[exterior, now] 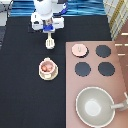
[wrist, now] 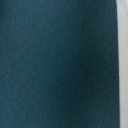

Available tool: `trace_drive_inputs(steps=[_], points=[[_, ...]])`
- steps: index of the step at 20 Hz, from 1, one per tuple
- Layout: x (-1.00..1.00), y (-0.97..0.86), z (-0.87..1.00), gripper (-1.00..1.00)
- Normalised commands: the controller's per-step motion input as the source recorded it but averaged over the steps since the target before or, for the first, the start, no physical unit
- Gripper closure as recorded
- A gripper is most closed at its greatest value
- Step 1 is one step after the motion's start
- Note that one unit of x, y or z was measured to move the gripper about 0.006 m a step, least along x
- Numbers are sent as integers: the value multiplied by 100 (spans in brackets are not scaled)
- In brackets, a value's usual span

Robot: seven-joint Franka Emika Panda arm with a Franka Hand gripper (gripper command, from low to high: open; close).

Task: Take the lid off the pot, put the pot on the plate, and use the tool to push the pot to the front of the table.

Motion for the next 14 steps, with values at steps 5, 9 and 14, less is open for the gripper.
trace_drive_inputs(steps=[5,9,14], points=[[94,5,-20,100],[100,18,0,100],[100,11,4,100]])
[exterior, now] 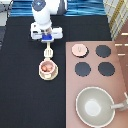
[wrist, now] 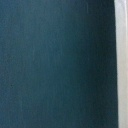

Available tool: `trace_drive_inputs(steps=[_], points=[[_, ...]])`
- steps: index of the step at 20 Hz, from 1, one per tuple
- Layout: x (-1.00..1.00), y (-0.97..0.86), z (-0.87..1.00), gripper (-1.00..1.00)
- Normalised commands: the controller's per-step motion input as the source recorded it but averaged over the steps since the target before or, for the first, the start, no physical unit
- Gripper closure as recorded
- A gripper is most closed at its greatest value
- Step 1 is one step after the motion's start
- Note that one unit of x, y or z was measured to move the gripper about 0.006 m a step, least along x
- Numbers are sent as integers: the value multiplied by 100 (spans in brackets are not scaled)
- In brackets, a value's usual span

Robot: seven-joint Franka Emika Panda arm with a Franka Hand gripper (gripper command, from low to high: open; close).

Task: Take the lid off the pot, put the pot on the plate, and use the tool to push the pot to the front of the table.

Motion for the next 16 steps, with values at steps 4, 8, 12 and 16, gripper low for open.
trace_drive_inputs(steps=[4,8,12,16], points=[[100,1,15,100],[100,0,24,100],[100,0,26,100],[100,0,28,100]])
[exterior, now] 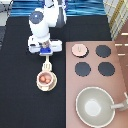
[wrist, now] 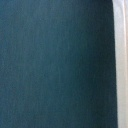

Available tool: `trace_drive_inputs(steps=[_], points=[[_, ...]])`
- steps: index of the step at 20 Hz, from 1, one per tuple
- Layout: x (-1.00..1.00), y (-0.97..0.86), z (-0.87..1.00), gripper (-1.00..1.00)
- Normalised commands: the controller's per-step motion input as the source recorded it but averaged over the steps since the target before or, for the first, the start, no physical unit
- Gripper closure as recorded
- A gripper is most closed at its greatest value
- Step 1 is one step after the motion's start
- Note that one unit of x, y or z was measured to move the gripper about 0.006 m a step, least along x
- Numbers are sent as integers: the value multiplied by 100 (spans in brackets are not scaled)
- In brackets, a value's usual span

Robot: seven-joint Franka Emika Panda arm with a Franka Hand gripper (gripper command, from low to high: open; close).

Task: Take the lid off the pot, put the pot on the plate, and use the tool to push the pot to the front of the table.

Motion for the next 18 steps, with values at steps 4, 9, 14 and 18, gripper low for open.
trace_drive_inputs(steps=[4,9,14,18], points=[[100,0,28,100],[100,0,24,100],[100,0,22,100],[100,0,22,100]])
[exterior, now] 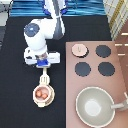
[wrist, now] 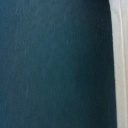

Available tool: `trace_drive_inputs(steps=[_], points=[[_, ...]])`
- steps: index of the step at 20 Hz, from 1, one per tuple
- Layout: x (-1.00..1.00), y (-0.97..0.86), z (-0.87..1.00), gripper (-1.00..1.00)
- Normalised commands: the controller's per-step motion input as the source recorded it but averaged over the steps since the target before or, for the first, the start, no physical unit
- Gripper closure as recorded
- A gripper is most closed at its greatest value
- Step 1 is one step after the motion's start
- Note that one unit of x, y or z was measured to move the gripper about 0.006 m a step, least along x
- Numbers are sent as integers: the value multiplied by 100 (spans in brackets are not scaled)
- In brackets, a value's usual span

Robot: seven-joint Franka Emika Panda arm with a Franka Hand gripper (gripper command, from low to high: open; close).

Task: Take the lid off the pot, put the pot on the plate, and use the tool to push the pot to the front of the table.

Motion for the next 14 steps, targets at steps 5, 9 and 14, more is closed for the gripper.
trace_drive_inputs(steps=[5,9,14], points=[[100,0,22,100],[100,0,22,100],[100,0,24,100]])
